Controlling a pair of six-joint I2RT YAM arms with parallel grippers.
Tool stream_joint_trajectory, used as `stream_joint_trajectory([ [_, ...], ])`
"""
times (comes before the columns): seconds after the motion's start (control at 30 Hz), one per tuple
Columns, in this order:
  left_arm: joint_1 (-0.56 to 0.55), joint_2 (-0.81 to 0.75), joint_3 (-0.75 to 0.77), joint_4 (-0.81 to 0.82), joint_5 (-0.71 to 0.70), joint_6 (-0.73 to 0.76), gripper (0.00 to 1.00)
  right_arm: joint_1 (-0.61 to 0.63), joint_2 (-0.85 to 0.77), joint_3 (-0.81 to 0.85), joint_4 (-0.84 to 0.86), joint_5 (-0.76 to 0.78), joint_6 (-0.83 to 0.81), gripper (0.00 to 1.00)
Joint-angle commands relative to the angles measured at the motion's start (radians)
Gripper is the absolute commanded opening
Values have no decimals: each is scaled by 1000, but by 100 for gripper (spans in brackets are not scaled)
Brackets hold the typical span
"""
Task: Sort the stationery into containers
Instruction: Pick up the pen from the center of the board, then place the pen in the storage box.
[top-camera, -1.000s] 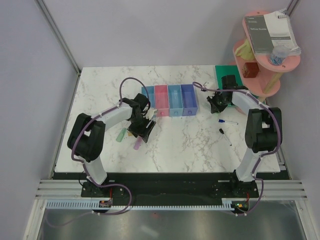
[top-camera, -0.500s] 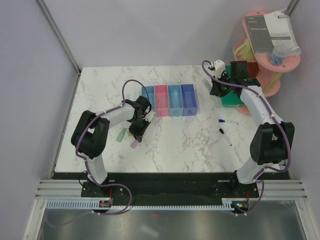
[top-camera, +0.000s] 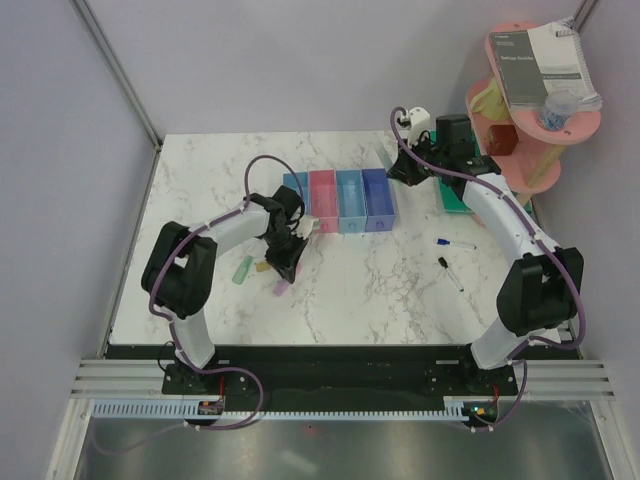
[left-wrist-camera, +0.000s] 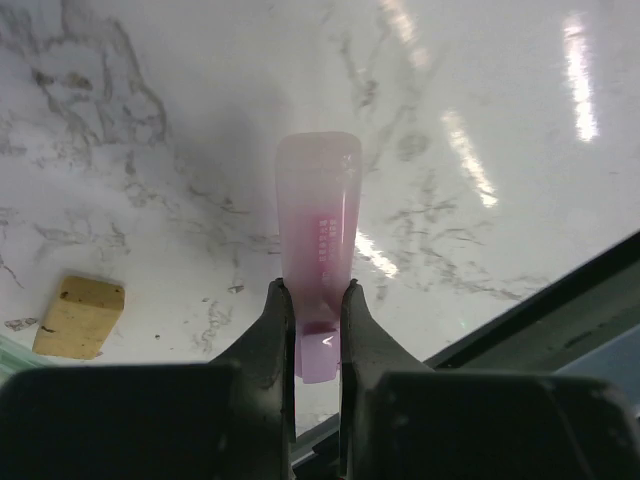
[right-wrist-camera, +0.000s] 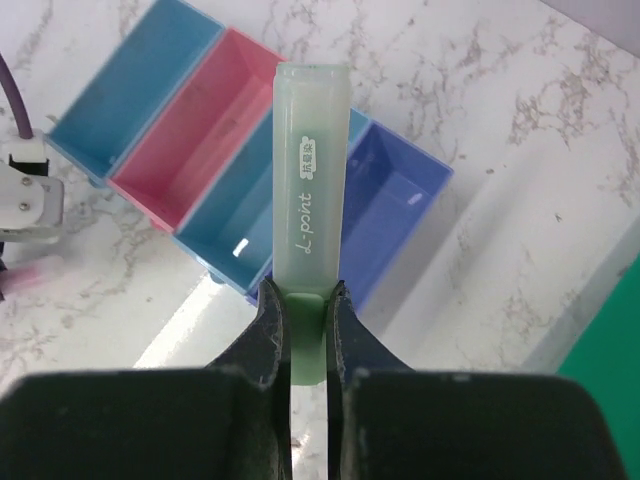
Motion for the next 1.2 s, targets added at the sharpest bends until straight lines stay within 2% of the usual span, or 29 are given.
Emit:
stream_joint_trajectory([
  [0.0,-1,-107,169,-13,235,-13,2,53,13,-10,155,-23,140,6],
  [0.07,13,-120,226,-4,298,-33,2,79,43,-12,193,-27,169,6],
  [0.2,45,-109,348,71,329,-119,2,113,92,-15,229,-19,208,6],
  [0.4,91,-54,406,223,326,-213,2,154,158,-57,276,-10,208,5],
  [0.67,96,49,478,307,364,-254,2,179,240,-65,293,7,186,5],
  [0.8,94,99,544,318,372,-267,2,182,267,-67,299,7,176,11],
  [0.97,94,136,602,347,398,-293,2,183,304,-59,308,30,151,12],
  [1.17,94,163,606,386,413,-313,2,183,323,-33,307,47,136,30],
])
